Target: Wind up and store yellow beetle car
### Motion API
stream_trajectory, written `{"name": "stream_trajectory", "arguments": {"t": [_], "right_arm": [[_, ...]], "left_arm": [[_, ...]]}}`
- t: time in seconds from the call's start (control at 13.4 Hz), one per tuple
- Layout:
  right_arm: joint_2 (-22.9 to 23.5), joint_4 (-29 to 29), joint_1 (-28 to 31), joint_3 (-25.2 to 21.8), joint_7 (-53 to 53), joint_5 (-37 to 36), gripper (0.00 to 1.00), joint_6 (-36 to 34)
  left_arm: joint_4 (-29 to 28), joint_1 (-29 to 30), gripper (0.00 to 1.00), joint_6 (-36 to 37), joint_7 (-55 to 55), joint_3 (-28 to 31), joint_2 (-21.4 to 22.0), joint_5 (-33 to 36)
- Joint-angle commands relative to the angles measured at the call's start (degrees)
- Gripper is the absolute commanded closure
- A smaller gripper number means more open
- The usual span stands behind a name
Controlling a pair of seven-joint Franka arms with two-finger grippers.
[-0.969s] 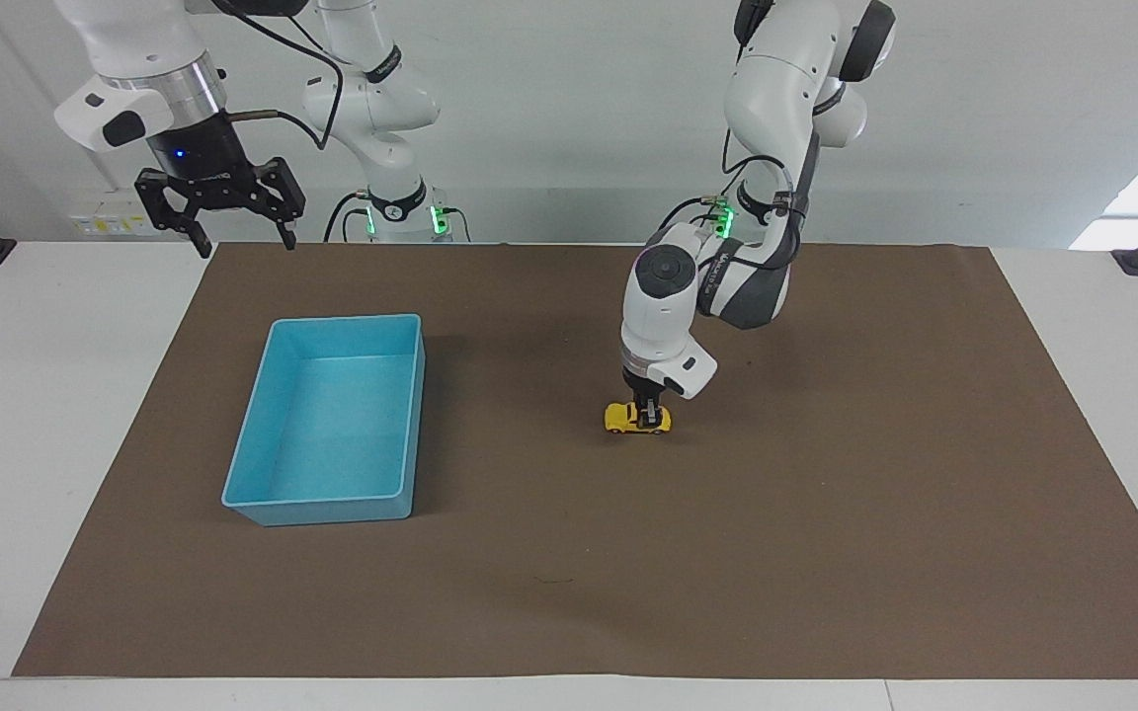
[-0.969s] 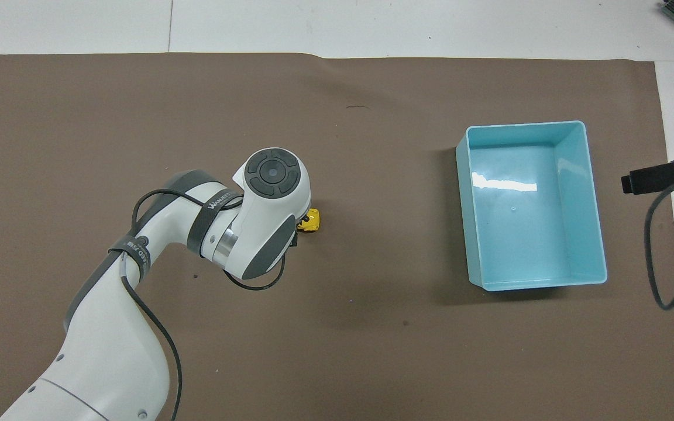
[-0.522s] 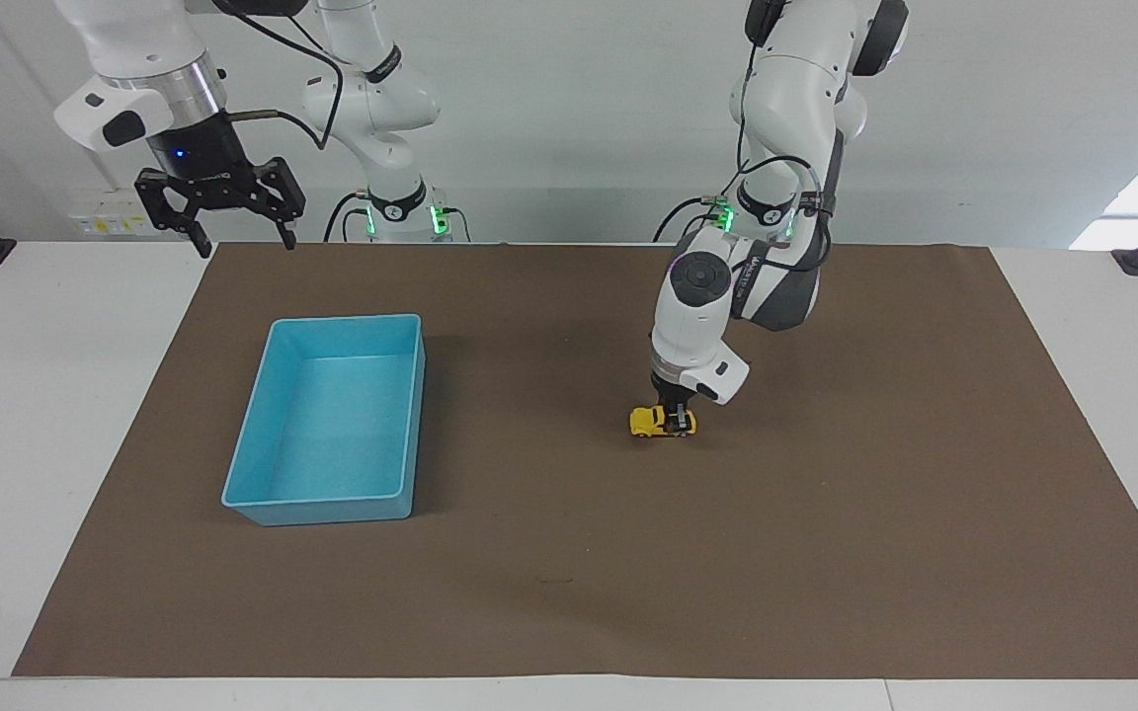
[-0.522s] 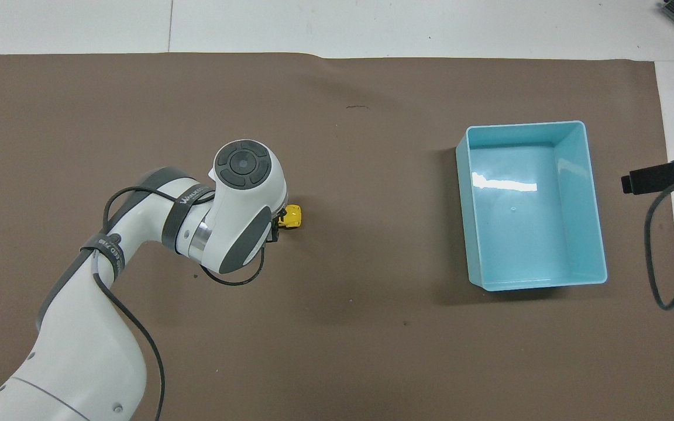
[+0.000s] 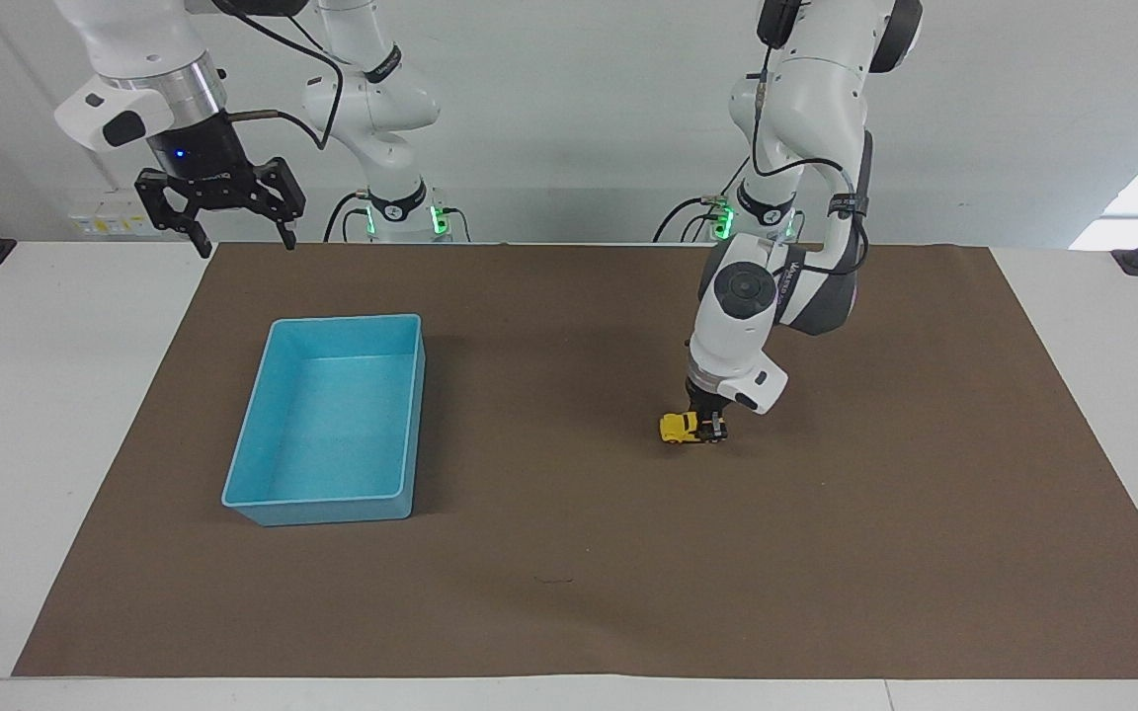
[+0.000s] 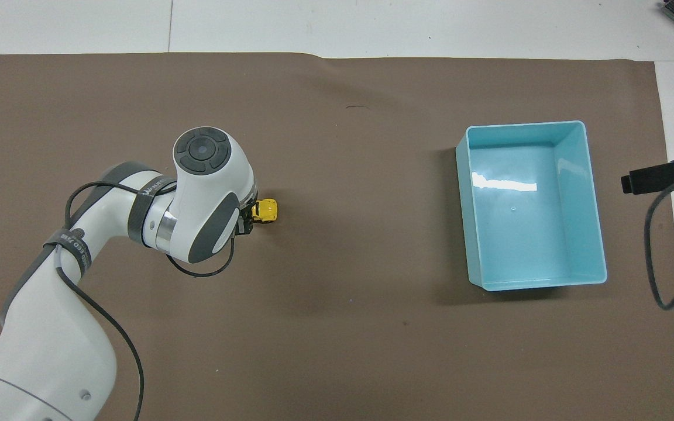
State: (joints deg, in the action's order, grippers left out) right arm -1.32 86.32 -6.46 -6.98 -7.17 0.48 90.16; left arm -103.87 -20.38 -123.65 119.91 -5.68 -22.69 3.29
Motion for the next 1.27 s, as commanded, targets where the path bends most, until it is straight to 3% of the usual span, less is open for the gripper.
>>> {"name": "stream_trajectory", "arguments": {"t": [0.0, 0.07, 0.15, 0.45, 1.19], "right_arm": [[-0.4, 0.0, 0.1, 0.1, 1.0, -0.5, 0.00, -0.4], [-0.4, 0.0, 0.1, 0.1, 0.9, -0.5, 0.00, -0.4], [-0.4, 0.0, 0.1, 0.1, 1.0, -0.5, 0.00, -0.4], [-0.4, 0.0, 0.1, 0.1, 0.9, -0.5, 0.00, -0.4], [-0.4, 0.0, 0.1, 0.1, 1.0, -0.5, 0.00, -0.4]], "left_arm": [[-0.6, 1.4, 0.69, -3.7, -1.4, 0.4, -2.1, 1.4], [-0.6, 1.4, 0.57, -3.6, -1.5, 0.4, -2.1, 1.4], [-0.3, 1.4, 0.01, -3.4, -1.3, 0.5, -2.0, 1.4], [1.4, 1.0, 0.00, 2.8, -1.4, 0.3, 4.1, 1.2], [3.7, 1.4, 0.00, 2.4, -1.4, 0.5, 3.5, 1.3]]}}
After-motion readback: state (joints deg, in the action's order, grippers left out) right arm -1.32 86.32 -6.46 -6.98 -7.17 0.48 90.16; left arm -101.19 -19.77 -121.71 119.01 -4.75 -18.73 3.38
